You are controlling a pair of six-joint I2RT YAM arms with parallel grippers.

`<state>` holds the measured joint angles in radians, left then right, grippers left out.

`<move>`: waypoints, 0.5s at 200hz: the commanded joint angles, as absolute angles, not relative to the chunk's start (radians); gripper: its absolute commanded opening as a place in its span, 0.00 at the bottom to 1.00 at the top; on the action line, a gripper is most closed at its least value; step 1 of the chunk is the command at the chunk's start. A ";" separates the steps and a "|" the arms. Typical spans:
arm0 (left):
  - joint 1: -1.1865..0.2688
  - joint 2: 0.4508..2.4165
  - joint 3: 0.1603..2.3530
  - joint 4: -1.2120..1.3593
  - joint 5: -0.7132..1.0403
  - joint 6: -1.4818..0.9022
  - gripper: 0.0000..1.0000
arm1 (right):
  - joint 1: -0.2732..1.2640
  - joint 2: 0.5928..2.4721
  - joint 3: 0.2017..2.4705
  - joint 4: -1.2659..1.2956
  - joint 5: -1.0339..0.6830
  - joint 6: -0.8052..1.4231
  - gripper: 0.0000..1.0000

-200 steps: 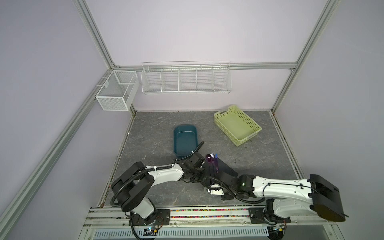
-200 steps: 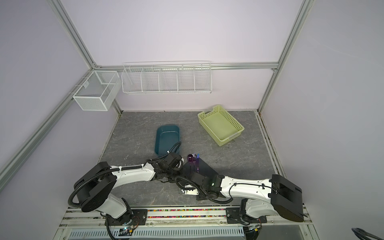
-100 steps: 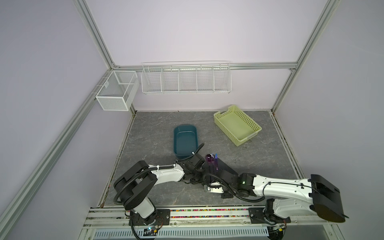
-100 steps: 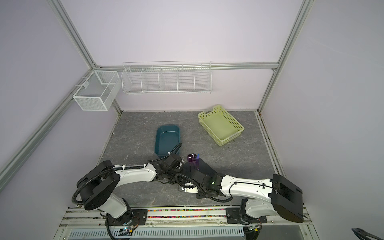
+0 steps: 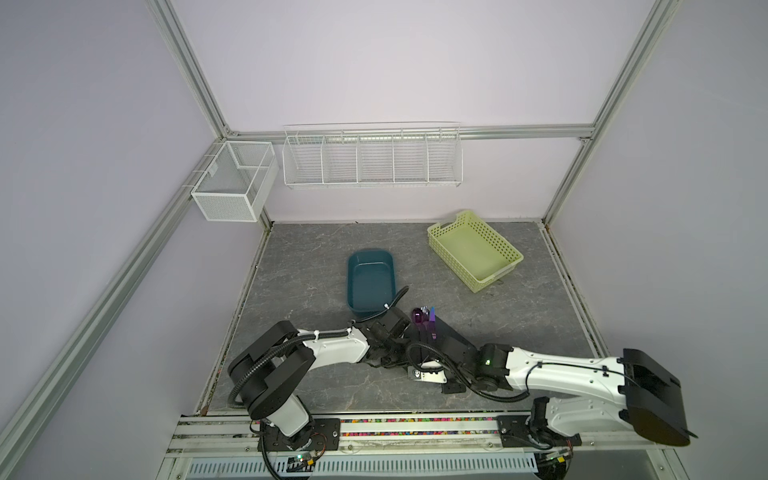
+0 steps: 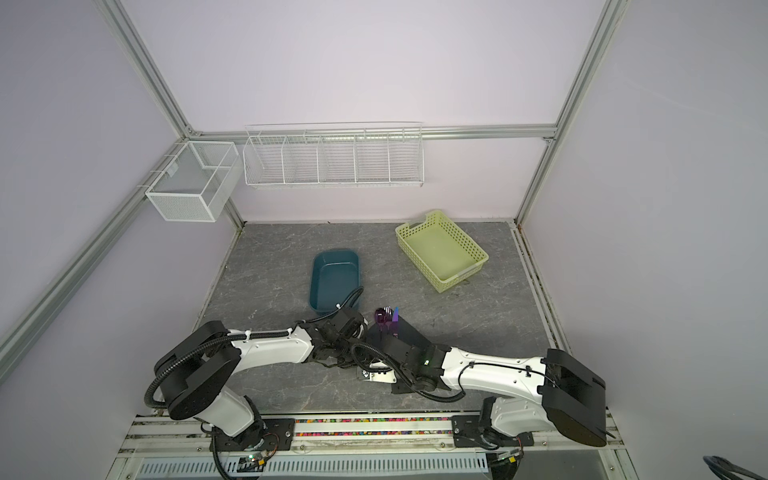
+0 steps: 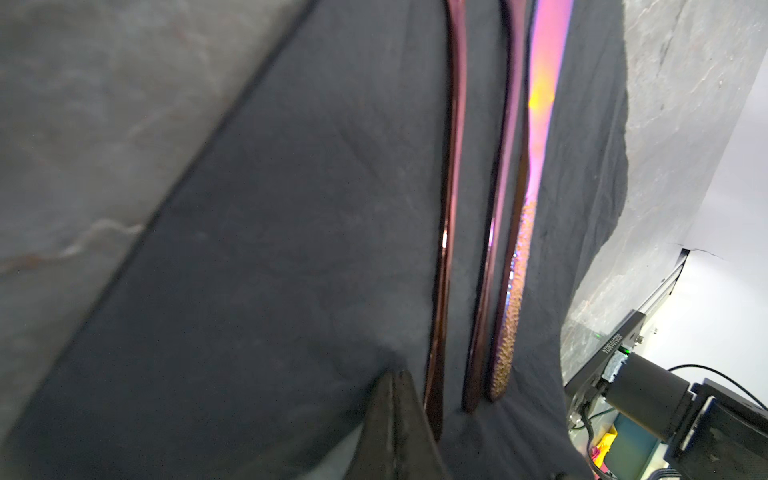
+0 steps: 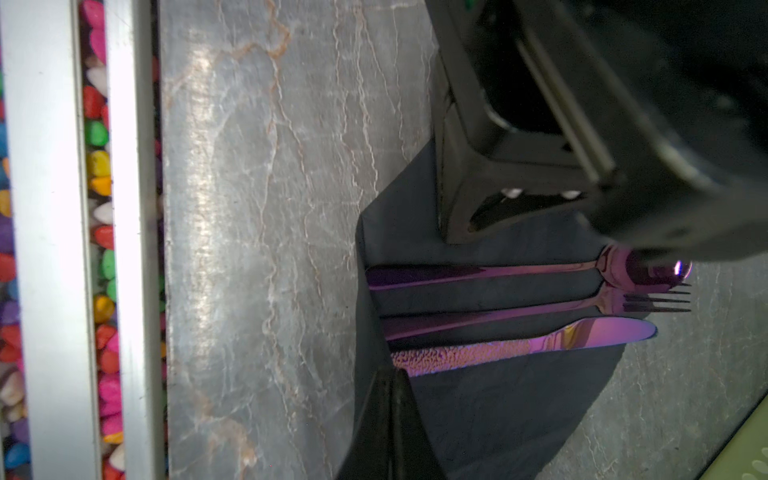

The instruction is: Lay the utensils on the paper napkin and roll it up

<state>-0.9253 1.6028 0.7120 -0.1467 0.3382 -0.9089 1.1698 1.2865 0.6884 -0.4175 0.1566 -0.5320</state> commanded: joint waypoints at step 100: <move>-0.931 1.633 0.700 -0.209 0.296 -0.914 0.00 | 1.140 1.273 0.719 -0.402 0.126 -0.566 0.07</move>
<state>-0.9253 1.6028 0.7120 -0.1482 0.3374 -0.9085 1.1507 1.2865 0.6903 -0.4171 0.1516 -0.5392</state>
